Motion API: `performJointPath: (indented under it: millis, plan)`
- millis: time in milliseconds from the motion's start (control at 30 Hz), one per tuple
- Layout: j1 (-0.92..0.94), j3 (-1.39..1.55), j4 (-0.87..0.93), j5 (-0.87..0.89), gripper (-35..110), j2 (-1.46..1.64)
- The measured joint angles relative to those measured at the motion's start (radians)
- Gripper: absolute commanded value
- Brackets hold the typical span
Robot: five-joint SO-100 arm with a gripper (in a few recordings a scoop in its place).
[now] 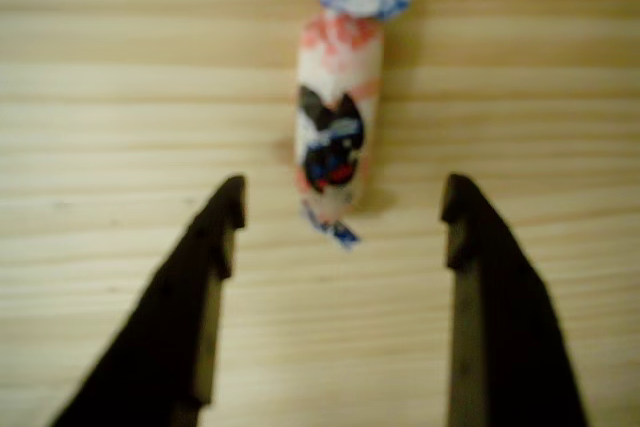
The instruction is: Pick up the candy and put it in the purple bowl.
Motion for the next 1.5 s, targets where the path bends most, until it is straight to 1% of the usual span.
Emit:
performJointPath:
  millis: [267,433,600,667,900,1067,1367,1500]
  plan:
    - [0.006,0.0,0.0,0.031,23,-0.028]
    - [0.006,0.0,-0.02,0.034,22,-0.029]
    - [0.006,-0.002,-0.04,0.032,18,-0.04]
    - [0.006,-0.002,-0.054,0.032,16,-0.04]
    - [0.014,-0.002,-0.06,0.018,0,-0.041]
    - [0.021,-0.002,-0.061,-0.015,-1,-0.041]
    - [0.055,-0.002,-0.058,-0.017,-1,-0.041]
    - [0.063,-0.002,-0.023,-0.017,-1,-0.034]
